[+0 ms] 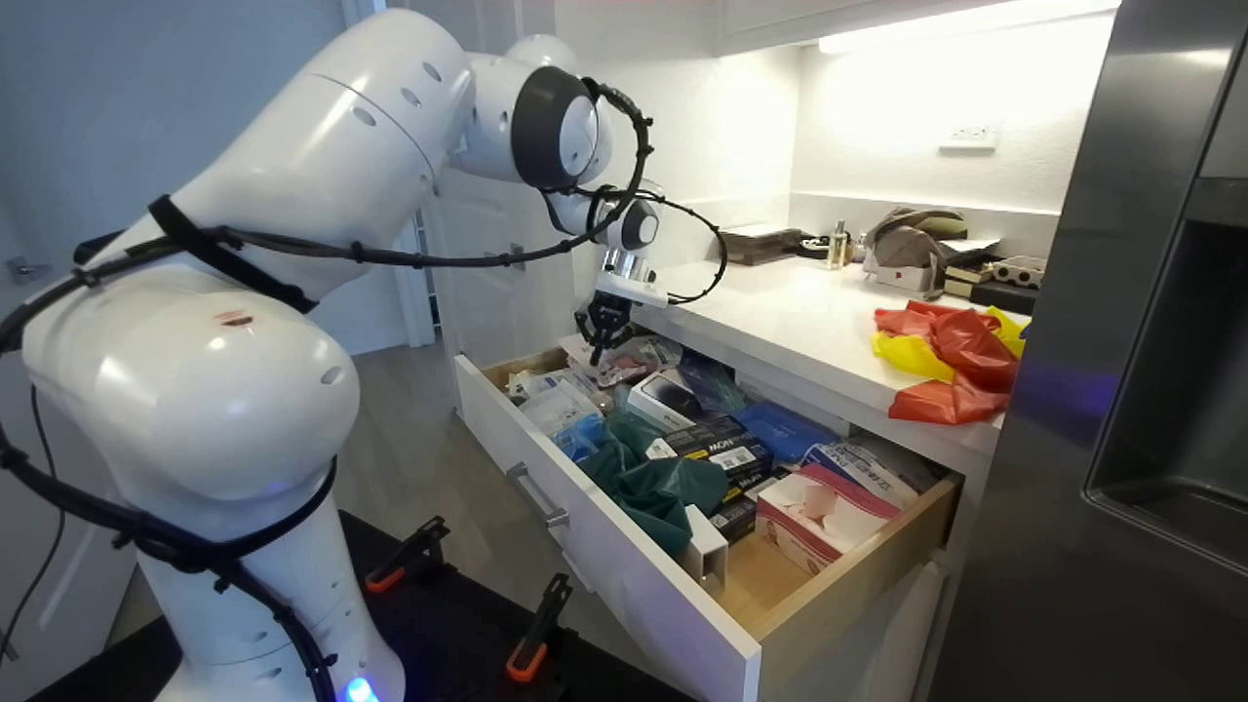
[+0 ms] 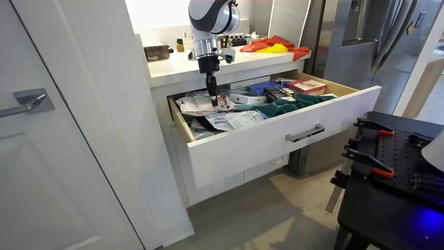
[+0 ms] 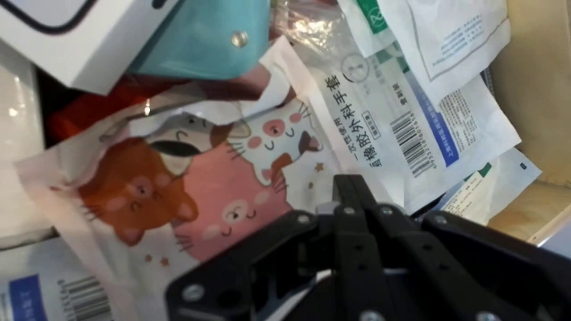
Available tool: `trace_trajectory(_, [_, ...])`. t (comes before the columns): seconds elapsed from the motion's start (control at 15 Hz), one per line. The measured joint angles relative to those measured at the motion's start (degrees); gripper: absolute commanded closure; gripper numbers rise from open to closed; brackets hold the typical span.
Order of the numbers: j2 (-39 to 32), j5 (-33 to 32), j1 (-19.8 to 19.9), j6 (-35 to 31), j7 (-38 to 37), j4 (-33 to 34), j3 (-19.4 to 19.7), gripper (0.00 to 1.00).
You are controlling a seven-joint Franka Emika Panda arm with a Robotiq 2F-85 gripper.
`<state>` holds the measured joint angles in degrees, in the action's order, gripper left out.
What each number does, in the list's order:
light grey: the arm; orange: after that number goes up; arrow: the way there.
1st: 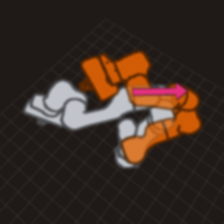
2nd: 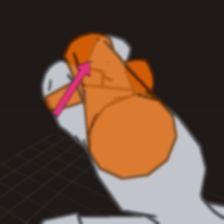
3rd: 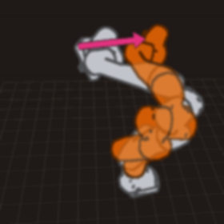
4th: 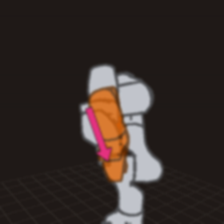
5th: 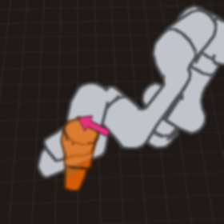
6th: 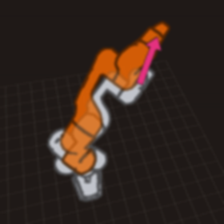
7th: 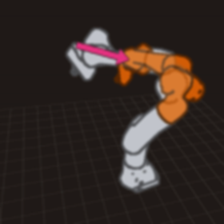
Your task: Press the plastic bag to fit into the drawer then close the drawer
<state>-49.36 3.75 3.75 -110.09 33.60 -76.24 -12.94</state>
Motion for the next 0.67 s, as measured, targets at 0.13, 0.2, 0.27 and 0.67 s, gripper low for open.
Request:
trace_trajectory(0.13, [0.73, 1.47, 0.28, 2.88, 0.91, 1.04, -0.20, 1.00])
trace_trajectory(0.2, [1.03, 2.32, 0.35, 4.95, 1.36, 2.04, -0.26, 1.00])
trace_trajectory(0.27, [1.32, 3.16, 0.40, 7.29, 2.02, 3.23, -0.34, 1.00])
trace_trajectory(0.67, [2.49, 6.73, 0.21, 15.33, 5.35, 8.78, -0.90, 1.00])
